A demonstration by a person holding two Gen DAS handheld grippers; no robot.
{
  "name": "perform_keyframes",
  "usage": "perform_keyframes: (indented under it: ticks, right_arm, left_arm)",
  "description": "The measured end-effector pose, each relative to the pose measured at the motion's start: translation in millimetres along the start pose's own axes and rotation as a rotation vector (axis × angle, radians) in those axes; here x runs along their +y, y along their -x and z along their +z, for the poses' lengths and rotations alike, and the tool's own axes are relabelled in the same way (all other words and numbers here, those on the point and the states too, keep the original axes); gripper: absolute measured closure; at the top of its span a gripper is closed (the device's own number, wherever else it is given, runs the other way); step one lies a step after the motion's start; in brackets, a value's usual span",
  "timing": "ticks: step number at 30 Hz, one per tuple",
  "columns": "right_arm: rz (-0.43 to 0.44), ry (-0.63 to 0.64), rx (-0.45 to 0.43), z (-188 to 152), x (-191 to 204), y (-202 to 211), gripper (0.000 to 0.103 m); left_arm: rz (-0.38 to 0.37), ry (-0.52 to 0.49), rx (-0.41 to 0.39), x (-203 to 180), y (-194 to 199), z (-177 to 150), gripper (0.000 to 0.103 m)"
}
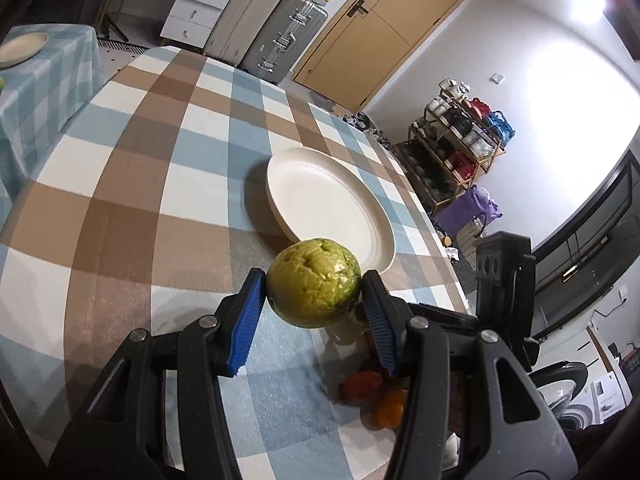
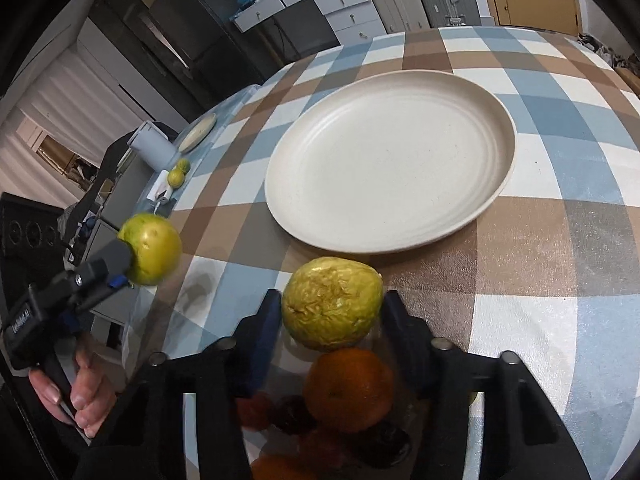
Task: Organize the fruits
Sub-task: 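Carry the guava with the left gripper onto the cream plate and release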
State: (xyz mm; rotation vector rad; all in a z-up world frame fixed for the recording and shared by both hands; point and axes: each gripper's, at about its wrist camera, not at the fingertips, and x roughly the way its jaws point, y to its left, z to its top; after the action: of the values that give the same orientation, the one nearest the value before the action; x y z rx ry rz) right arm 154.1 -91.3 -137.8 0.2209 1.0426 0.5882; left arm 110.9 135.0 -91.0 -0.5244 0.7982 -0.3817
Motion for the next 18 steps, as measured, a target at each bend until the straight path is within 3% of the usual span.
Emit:
perform_keyframes:
  ticks: [9,18]
  right_arm:
    - [0.084,-0.02,-0.04,-6,-8,9,0.054]
    - [0.155,-0.033,-0.15,-1,-17,43,0.054]
  left_arm:
    - [0.033,-0.03,-0.007,-16,1,3,0.056]
    - [0.036,-0.044,0.003,-33,-17,19,0.056]
